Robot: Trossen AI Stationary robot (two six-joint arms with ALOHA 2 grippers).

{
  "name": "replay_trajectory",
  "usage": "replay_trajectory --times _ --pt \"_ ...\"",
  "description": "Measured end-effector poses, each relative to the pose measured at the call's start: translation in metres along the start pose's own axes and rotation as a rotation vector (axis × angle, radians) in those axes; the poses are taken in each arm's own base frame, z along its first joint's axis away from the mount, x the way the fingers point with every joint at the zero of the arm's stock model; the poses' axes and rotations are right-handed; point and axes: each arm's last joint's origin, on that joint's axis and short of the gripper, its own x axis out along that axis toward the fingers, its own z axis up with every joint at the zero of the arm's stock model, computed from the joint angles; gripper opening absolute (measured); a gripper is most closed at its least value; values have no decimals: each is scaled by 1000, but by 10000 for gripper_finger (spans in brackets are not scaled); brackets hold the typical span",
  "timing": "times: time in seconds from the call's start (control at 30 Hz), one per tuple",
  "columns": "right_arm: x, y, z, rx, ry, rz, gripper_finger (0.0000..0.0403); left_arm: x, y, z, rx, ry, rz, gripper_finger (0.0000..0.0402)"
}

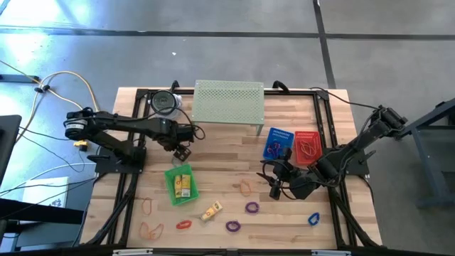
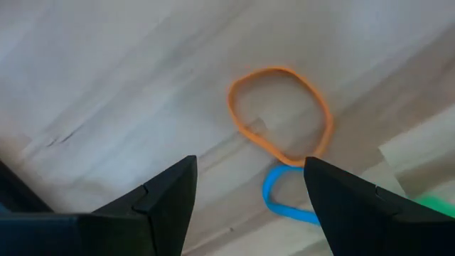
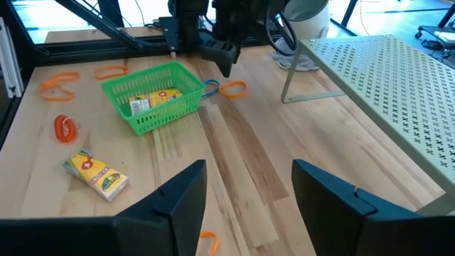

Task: Pick & Place Office Desk Supplies
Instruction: Put the orange rubber band into the red bin

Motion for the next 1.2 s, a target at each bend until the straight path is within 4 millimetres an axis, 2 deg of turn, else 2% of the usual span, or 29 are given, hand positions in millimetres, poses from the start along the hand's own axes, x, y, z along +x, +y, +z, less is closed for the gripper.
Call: replay_trajectory --times 0.37,0.8,1.03,1.2 --pt "0 1 1 -22 1 29 196 10 15 12 -31 22 -60 249" --pt "0 2 1 -22 1 30 196 15 20 22 -43 -49 -84 249" --pt "0 2 2 -13 -6 34 196 31 32 15 -78 0 -51 249" --pt "0 2 2 -14 -6 34 196 40 33 10 -82 -2 -79 249"
